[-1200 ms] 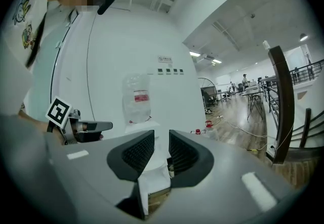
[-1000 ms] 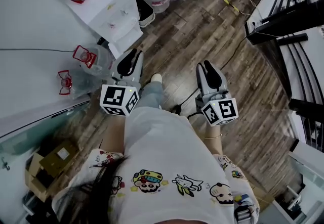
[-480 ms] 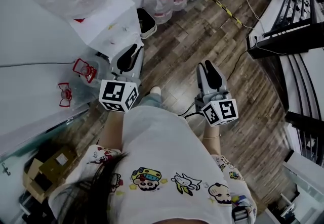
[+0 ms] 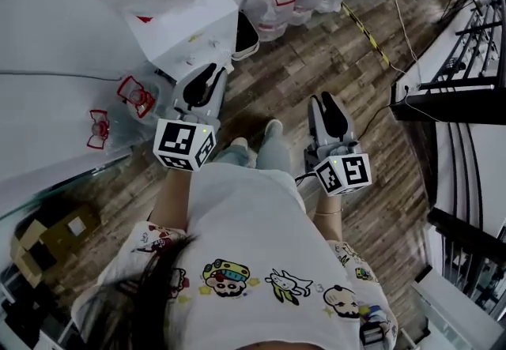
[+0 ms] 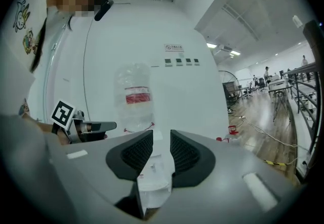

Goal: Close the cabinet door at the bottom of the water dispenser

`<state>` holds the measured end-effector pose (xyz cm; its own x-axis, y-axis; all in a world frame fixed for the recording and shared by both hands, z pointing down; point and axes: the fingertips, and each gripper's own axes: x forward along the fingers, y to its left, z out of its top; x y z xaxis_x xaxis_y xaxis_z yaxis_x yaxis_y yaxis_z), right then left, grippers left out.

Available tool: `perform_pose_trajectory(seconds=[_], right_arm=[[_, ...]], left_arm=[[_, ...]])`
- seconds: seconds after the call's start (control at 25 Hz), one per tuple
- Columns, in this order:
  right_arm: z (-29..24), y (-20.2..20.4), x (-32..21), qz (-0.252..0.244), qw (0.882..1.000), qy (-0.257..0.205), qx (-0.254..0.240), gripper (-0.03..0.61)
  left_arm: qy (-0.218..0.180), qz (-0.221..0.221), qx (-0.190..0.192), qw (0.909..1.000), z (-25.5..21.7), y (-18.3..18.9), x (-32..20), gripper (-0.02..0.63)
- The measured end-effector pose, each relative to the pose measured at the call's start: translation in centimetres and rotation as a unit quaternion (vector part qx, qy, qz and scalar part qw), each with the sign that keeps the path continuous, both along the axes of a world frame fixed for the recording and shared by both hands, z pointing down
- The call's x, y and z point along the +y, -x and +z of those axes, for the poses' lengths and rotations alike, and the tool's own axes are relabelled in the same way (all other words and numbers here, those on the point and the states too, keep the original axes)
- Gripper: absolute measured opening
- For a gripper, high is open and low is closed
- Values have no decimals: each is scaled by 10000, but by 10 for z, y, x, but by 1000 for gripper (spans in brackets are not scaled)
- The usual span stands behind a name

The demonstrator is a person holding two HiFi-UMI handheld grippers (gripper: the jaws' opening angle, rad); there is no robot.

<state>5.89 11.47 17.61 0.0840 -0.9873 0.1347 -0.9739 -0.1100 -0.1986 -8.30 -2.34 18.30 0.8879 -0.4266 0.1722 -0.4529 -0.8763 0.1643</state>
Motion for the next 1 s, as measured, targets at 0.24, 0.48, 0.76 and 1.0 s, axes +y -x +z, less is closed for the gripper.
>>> perform_pose_trajectory(seconds=[0.24,0.48,0.76,1.0], right_arm=[[7,9,-66,-1097,9940,38,-22,99],[9,30,-152,-2657,9640,77,-74,100],[5,52,-199,-4329,9013,150,-66,100],[11,72,-207,-5519,8336,214,-57,100]], left_arm=[[44,-944,-85,9955,5,28,-31,64],[98,-2462,-108,9691,8,68,-66,64],[14,-3991,-100,9168,-5,92,-61,64],[150,-5203,-180,8537,7,106,-16,64]])
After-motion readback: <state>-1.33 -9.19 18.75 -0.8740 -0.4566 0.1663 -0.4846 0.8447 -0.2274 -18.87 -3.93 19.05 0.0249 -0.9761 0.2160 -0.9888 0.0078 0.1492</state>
